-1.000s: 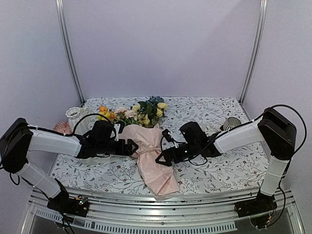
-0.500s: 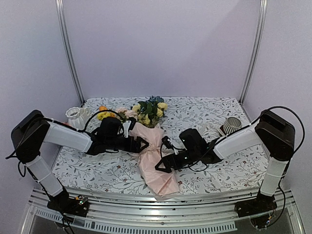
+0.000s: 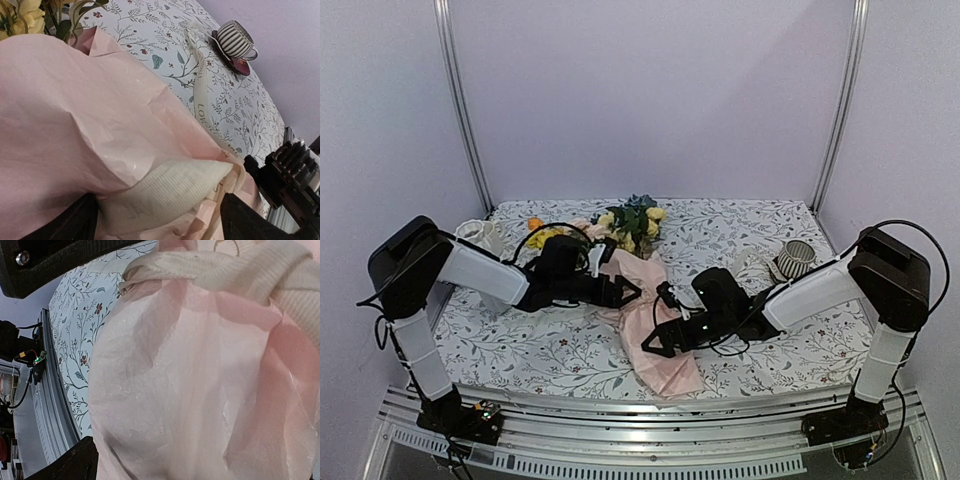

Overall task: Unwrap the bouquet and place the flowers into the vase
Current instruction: Adjust the folded bouquet at the center of the board, then untie the half-tied ribbon from the folded wrapping paper.

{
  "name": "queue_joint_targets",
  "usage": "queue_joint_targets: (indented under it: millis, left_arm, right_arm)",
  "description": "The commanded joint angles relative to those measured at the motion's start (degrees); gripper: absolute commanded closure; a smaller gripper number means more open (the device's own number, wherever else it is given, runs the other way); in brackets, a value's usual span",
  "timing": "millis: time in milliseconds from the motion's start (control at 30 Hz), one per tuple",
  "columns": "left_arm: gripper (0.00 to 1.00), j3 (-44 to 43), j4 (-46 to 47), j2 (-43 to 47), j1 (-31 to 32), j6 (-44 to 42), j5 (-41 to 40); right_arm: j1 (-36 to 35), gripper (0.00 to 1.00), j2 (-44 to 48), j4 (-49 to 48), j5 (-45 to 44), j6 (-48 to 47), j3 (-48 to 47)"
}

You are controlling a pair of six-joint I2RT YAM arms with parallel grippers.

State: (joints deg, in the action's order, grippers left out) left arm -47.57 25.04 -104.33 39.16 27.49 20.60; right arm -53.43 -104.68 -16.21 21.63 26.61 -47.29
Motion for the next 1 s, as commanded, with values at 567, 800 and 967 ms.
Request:
queue_joint_targets:
  millis: [567, 800, 967]
  left_arm:
    - [0.11, 14.16, -16.72, 28.84, 0.52, -1.97, -13.87]
    - [0.11, 16.33, -22.28, 37.95, 0.59, -2.36, -15.91]
    - [0.11, 15.71, -24.36, 40.61, 0.73, -3.36, -16.17]
  right_arm:
    - [-1.84, 0.0, 10.08, 4.36, -16.54, -6.76, -0.04]
    - [-1.63, 0.01, 13.55, 8.57, -24.25, -10.91, -0.99]
    - [-1.42, 0.01, 17.18, 8.41, -28.29, -13.22, -0.76]
